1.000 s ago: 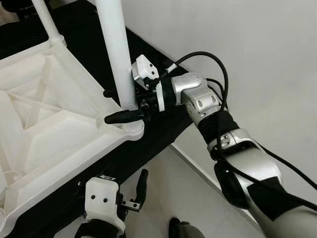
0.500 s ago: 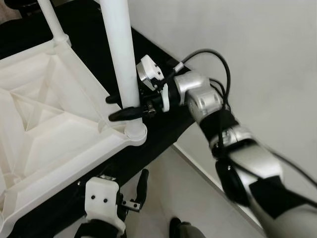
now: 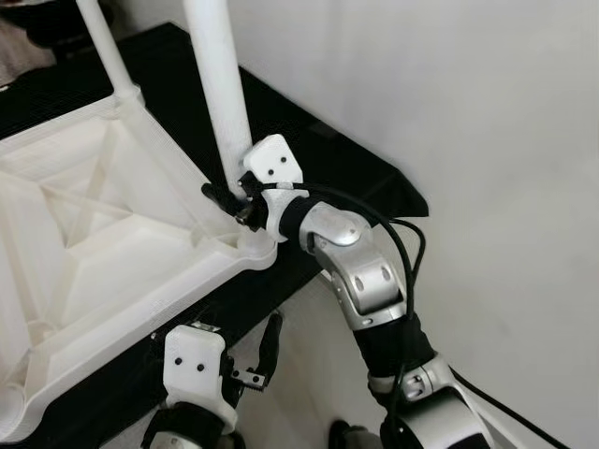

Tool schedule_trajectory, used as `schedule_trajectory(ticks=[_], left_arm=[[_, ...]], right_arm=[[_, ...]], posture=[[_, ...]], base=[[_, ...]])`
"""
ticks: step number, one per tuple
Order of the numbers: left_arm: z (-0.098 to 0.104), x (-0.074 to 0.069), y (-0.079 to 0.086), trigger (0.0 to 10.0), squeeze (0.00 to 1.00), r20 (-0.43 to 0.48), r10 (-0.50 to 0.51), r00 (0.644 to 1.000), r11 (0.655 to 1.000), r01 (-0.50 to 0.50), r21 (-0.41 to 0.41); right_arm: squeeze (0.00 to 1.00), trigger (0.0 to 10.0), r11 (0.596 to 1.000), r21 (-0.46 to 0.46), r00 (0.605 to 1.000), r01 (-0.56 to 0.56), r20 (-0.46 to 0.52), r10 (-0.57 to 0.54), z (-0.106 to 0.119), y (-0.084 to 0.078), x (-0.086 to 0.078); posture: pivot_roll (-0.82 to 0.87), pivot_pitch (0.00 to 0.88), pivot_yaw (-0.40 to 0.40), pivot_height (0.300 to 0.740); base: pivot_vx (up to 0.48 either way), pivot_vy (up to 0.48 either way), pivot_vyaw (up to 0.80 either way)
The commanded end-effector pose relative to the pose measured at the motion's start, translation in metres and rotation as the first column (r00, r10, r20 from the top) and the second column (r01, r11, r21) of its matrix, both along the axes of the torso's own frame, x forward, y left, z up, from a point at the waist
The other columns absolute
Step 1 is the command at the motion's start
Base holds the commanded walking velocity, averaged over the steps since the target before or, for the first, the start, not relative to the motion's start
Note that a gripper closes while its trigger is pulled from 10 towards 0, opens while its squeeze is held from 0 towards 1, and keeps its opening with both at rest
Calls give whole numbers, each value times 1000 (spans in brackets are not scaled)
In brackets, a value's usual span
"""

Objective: Building children table

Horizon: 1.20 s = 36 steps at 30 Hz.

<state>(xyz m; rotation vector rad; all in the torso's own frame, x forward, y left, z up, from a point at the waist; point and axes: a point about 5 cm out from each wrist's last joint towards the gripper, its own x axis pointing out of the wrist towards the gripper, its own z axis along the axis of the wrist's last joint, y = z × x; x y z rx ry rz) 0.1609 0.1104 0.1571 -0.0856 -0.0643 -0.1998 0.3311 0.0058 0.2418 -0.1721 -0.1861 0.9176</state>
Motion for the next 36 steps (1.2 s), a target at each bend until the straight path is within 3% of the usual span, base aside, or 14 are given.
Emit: schedule_trajectory(ticks=[1, 2, 3, 5, 6, 11, 16, 17, 20, 28, 29, 30, 32, 36], left_arm=[[-5, -1, 2, 10000, 0, -15, 14, 1000, 1000, -14, 12], [-5, 0, 2, 10000, 0, -14, 18, 1000, 1000, -18, 12], [-5, 1, 2, 10000, 0, -11, 22, 1000, 1000, -22, 12], [-5, 1, 2, 10000, 0, -11, 22, 1000, 1000, -22, 12], [-4, 1, 2, 10000, 0, -10, 22, 1000, 1000, -22, 10], [-3, 2, 1, 10000, 0, -8, 17, 1000, 1000, -17, 3], [-3, 1, 0, 10000, 0, -8, 13, 1000, 1000, -13, 0], [-3, 0, 0, 10000, 0, -9, 11, 1000, 1000, -11, 0], [-2, -3, -2, 10000, 0, -14, 8, 1000, 1000, -8, -1], [-1, -7, -3, 10000, 0, -22, 5, 1000, 1000, -5, -4], [-1, -8, -3, 10000, 0, -24, 4, 1000, 1000, -5, -5], [-1, -9, -3, 10000, 0, -25, 4, 1000, 1000, -4, -5], [0, -9, -4, 10000, 0, -26, 4, 1000, 1000, -4, -5], [0, -10, -4, 10000, 0, -27, 5, 1000, 1000, -5, -6]], right_arm=[[0, 10000, 994, 90, 983, -56, -171, 71, -31, 33, -13], [0, 10000, 992, 112, 983, -52, -171, 71, -24, 33, -15], [533, 10000, 988, 123, 981, -91, -157, 110, -16, 33, -16], [533, 10000, 988, 123, 981, -91, -157, 110, -16, 33, -16], [1000, 10000, 978, 118, 973, -174, -132, 189, -9, 32, -15], [1000, 10000, 929, 54, 928, -367, -49, 370, 15, 19, -12], [918, 10000, 809, -29, 809, -587, -2, 587, 21, 11, -11], [0, 10000, 752, -84, 755, -654, 0, 656, 21, 8, -11], [0, 10000, 668, -162, 680, -726, -22, 733, 27, 3, -5], [0, 10000, 627, -173, 643, -759, -51, 764, 43, 6, 4], [0, 7294, 612, -173, 629, -772, -61, 775, 44, 7, 4], [0, 1451, 592, -173, 610, -787, -69, 790, 44, 7, 4], [0, 0, 577, -170, 595, -799, -80, 800, 43, 7, 5], [0, 0, 559, -169, 577, -812, -88, 812, 42, 7, 6]], posture=[[29, 221, -18, 740], [24, 212, -19, 740], [25, 213, -19, 740], [25, 213, -19, 740], [23, 212, -19, 740], [29, 221, -20, 740], [32, 237, -17, 740], [36, 241, -17, 740], [49, 257, -19, 740], [55, 282, -21, 740], [59, 285, -21, 740], [59, 285, -21, 740], [60, 288, -22, 740], [59, 290, -24, 740]], base=[[0, 0, 0], [0, 0, 0], [0, 0, 0], [0, 0, 0], [0, 0, 0], [0, 0, 0], [0, 0, 0], [0, 0, 0], [0, 0, 0], [0, 0, 0], [0, 0, 0], [0, 0, 0], [0, 0, 0], [0, 0, 0]])
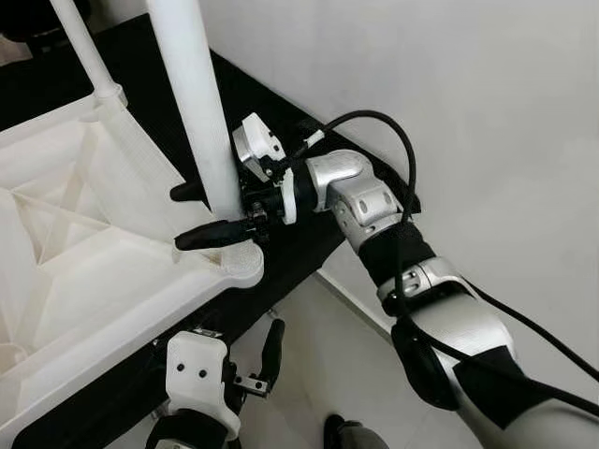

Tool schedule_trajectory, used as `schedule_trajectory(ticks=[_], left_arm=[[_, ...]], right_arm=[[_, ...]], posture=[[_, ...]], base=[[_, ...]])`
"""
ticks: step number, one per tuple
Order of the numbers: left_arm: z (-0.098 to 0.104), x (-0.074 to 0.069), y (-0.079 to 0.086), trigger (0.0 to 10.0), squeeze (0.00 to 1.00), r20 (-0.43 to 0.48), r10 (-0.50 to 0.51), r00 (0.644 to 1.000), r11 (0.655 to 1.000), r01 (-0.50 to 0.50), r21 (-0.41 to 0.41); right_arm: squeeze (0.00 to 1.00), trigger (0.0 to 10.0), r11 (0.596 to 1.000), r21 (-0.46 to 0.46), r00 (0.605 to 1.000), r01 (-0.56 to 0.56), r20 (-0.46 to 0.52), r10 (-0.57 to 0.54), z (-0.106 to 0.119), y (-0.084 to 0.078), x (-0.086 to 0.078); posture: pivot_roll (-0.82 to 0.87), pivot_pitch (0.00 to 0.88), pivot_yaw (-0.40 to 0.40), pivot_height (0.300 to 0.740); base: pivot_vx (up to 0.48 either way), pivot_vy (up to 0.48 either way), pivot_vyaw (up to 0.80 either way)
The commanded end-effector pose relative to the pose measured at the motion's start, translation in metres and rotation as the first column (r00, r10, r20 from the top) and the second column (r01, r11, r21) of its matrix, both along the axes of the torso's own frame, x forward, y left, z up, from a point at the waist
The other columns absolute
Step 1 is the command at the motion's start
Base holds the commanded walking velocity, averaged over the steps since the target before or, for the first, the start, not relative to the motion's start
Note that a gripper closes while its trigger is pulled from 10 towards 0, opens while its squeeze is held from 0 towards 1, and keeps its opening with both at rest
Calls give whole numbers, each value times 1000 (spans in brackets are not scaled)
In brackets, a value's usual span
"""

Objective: Building children table

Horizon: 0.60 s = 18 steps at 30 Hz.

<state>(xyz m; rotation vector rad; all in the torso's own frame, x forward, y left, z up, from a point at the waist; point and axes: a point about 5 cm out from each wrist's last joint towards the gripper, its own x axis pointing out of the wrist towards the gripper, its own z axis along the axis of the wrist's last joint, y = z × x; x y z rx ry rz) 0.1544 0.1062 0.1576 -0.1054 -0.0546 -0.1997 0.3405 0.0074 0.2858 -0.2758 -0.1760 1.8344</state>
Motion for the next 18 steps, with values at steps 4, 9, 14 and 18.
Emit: schedule_trajectory(ticks=[4, 9, 14, 18], left_arm=[[-1, -3, 0, 10000, 0, -17, 9, 1000, 1000, -9, 11], [-1, -2, 0, 10000, 0, -17, 10, 1000, 1000, -10, 9], [-1, 0, 2, 10000, 0, -13, 11, 1000, 1000, -11, 7], [0, 1, 4, 10000, 0, -10, 14, 1000, 1000, -14, 12]], right_arm=[[0, 0, 999, 16, 999, -43, -5, 43, -2, 2, -1], [0, 0, 993, 70, 995, 93, 18, -94, -2, -12, 10], [0, 0, 745, 136, 756, 654, -61, -652, -28, -50, 26], [0, 0, 447, 125, 457, 886, -70, -887, -54, -67, 19]], posture=[[51, 287, -23, 740], [39, 280, -23, 740], [10, 288, -31, 740], [4, 291, -29, 740]], base=[[0, 0, 0], [0, 0, 0], [0, 0, 0], [0, 0, 0]])
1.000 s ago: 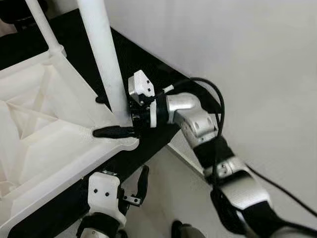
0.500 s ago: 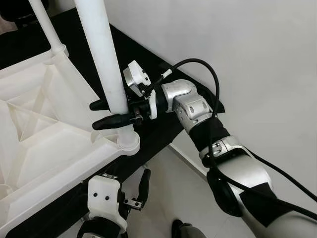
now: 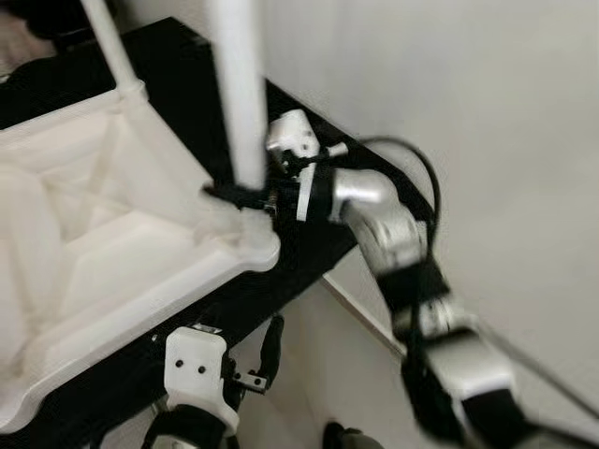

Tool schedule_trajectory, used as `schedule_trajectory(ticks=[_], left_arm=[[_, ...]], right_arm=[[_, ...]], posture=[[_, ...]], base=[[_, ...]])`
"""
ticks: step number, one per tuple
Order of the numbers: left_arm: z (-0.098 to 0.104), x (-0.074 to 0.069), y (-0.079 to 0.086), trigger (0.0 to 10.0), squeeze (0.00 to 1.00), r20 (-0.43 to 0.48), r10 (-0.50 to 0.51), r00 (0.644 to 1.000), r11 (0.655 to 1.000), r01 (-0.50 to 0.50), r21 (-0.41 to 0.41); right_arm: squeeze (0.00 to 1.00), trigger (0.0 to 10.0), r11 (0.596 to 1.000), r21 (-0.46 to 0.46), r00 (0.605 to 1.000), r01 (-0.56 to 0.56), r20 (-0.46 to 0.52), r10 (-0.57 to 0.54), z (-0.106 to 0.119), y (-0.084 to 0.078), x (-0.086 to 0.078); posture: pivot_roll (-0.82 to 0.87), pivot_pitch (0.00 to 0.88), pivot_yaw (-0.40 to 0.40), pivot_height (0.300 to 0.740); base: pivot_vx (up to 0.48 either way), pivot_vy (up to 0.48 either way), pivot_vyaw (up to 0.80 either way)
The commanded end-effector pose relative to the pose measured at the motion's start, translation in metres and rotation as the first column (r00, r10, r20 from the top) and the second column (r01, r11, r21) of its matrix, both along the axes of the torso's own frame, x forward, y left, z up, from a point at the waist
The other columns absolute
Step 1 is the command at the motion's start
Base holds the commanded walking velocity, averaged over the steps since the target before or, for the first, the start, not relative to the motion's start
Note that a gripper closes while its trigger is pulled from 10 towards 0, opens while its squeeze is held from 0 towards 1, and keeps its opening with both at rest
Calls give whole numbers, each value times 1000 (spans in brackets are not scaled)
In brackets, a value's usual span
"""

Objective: Building children table

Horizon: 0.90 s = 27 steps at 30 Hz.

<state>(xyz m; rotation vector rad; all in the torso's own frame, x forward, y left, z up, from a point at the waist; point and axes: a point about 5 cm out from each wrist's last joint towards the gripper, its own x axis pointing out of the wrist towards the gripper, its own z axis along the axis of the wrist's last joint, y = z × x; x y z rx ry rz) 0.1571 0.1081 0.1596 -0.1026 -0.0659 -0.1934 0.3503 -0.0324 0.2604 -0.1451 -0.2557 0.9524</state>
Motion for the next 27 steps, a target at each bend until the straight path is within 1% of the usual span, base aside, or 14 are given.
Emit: schedule_trajectory(ticks=[1, 2, 3, 5, 9, 15, 16, 17, 18, 20, 21, 23, 26, 27], left_arm=[[-2, -1, 3, 10000, 0, -19, 11, 1000, 1000, -11, 13], [-2, 0, 4, 10000, 0, -16, 18, 1000, 1000, -18, 19], [-2, 0, 4, 10000, 0, -16, 18, 1000, 1000, -18, 19], [-2, 2, 6, 10000, 0, -12, 26, 1000, 999, -25, 25], [-4, 4, 7, 10000, 0, -12, 30, 999, 999, -29, 30], [-4, 5, 9, 10000, 0, -7, 44, 999, 998, -44, 39], [-4, 5, 10, 10000, 0, -6, 50, 999, 998, -50, 42], [-4, 5, 10, 10000, 0, -6, 50, 999, 998, -50, 42], [-4, 5, 10, 10000, 0, -6, 53, 999, 998, -53, 44], [-4, 5, 10, 10000, 0, -6, 53, 999, 998, -53, 44], [-4, 5, 10, 10000, 0, -6, 53, 999, 998, -53, 44], [-4, 5, 9, 10000, 0, -6, 52, 999, 998, -52, 44], [-4, 5, 9, 10000, 0, -6, 52, 999, 998, -52, 44], [-4, 4, 7, 10000, 0, -6, 50, 999, 998, -50, 42]], right_arm=[[0, 0, 940, -114, 944, 323, -38, -329, -43, -27, -7], [0, 0, 938, -119, 941, 325, -61, -334, -54, -16, -21], [0, 0, 938, -119, 941, 325, -61, -334, -54, -16, -21], [0, 0, 955, -98, 953, 280, -94, -288, -60, 2, -33], [0, 0, 975, -80, 973, 209, -88, -216, -56, 20, -28], [0, 0, 979, -75, 977, 190, -83, -196, -50, 24, -23], [0, 10000, 978, -71, 976, 199, -76, -204, -44, 24, -23], [0, 10000, 978, -71, 976, 199, -76, -204, -44, 24, -23], [259, 10000, 985, -106, 988, 135, -59, -142, -39, 22, -20], [259, 10000, 985, -106, 988, 135, -59, -142, -39, 22, -20], [1000, 10000, 990, -129, 996, 63, -47, -69, -32, 19, -13], [1000, 10000, 988, -156, 1000, -4, -20, 0, -23, 14, -10], [1000, 10000, 988, -156, 1000, -4, -20, 0, -23, 14, -10], [1000, 10000, 978, -187, 995, -91, 10, 95, -13, 9, -6]], posture=[[16, 294, -16, 740], [8, 291, -11, 740], [8, 291, -11, 740], [11, 271, -4, 740], [21, 256, -8, 740], [32, 253, -8, 740], [42, 249, -5, 740], [42, 249, -5, 740], [49, 247, -11, 740], [49, 247, -11, 740], [49, 243, -15, 740], [55, 247, -21, 740], [55, 247, -21, 740], [61, 251, -24, 740]], base=[[0, 0, 0], [0, 0, 0], [0, 0, 0], [0, 0, 0], [0, 0, 0], [0, 0, 0], [0, 0, 0], [0, 0, 0], [0, 0, 0], [0, 0, 0], [0, 0, 0], [0, 0, 0], [0, 0, 0], [0, 0, 0]])
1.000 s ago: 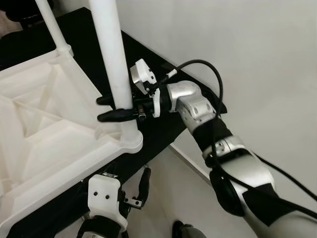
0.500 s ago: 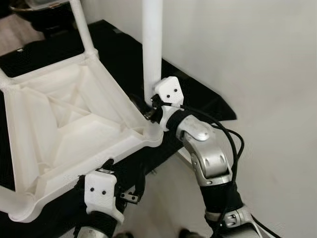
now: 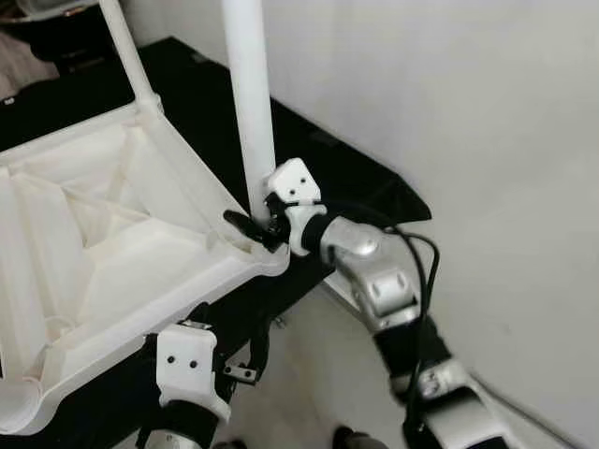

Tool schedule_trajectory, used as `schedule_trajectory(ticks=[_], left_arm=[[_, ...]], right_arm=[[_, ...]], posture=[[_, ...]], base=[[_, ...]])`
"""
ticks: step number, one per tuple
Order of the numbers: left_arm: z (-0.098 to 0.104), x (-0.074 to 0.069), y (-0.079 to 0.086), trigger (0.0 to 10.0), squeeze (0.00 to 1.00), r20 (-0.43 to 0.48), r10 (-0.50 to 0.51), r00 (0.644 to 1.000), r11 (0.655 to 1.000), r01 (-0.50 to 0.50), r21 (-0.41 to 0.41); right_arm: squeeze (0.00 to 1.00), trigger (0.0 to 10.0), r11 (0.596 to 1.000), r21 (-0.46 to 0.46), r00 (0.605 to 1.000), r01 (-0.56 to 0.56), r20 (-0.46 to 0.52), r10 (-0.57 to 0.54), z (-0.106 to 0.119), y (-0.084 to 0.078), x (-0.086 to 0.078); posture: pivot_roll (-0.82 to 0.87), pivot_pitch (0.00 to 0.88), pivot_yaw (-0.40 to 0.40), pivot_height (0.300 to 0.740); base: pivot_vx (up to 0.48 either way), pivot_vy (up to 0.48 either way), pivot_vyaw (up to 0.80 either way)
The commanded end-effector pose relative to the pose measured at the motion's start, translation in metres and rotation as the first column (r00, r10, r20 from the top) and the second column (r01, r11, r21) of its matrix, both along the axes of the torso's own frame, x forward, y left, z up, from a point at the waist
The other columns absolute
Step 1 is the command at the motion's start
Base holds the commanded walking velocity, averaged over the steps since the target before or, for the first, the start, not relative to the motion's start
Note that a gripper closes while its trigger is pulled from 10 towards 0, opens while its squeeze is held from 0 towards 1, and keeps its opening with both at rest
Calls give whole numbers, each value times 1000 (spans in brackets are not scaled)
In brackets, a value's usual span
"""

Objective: Building children table

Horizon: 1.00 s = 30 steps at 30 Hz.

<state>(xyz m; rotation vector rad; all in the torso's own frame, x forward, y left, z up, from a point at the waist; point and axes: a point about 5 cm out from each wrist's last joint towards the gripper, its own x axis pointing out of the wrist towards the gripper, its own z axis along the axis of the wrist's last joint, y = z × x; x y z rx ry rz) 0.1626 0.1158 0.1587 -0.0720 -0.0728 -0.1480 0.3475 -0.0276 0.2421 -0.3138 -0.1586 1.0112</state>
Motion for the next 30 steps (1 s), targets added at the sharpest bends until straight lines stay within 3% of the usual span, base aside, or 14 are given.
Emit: schedule_trajectory(ticks=[1, 2, 9, 11, 16, 22, 23, 24, 25, 30], left_arm=[[-2, -3, -2, 10000, 0, -15, 1, 1000, 1000, 0, 11], [-1, -5, -3, 10000, 0, -15, -2, 1000, 1000, 2, 10], [1, -13, -5, 10000, 0, -20, -11, 1000, 1000, 11, 17], [2, -17, -5, 10000, 0, -20, -4, 1000, 1000, 4, 30], [4, -20, -5, 10000, 0, -19, 3, 1000, 999, -3, 42], [4, -21, -5, 10000, 0, -19, 7, 1000, 999, -6, 46], [4, -21, -5, 10000, 0, -19, 9, 1000, 999, -8, 46], [4, -21, -5, 10000, 0, -19, 9, 1000, 999, -8, 46], [4, -20, -5, 10000, 0, -19, 10, 1000, 999, -9, 46], [3, -19, -4, 10000, 0, -21, 13, 1000, 999, -13, 40]], right_arm=[[847, 10000, 987, -43, 987, -157, 38, 159, 14, -2, 2], [24, 10000, 971, -95, 973, -218, 53, 224, 21, -7, 7], [0, 10000, 906, -155, 917, -393, 3, 398, 38, -21, 15], [0, 10000, 863, -166, 877, -477, -26, 479, 45, -23, 14], [0, 10000, 814, -133, 824, -566, -53, 564, 59, -22, 17], [0, 9961, 782, -144, 794, -607, -73, 603, 62, -24, 18], [0, 4980, 770, -145, 784, -621, -80, 616, 63, -25, 18], [0, 4980, 770, -145, 784, -621, -80, 616, 63, -25, 18], [0, 275, 758, -153, 773, -634, -86, 629, 64, -26, 18], [0, 0, 739, -158, 755, -655, -92, 649, 66, -30, 17]], posture=[[79, 260, -28, 740], [79, 260, -28, 740], [101, 280, -24, 740], [111, 284, -23, 740], [119, 289, -23, 740], [120, 286, -24, 740], [114, 285, -26, 740], [114, 285, -26, 740], [111, 286, -27, 740], [97, 284, -24, 740]], base=[[0, 0, 0], [0, 0, 0], [0, 0, 0], [0, 0, 0], [0, 0, 0], [0, 0, 0], [0, 0, 0], [0, 0, 0], [0, 0, 0], [0, 0, 0]])
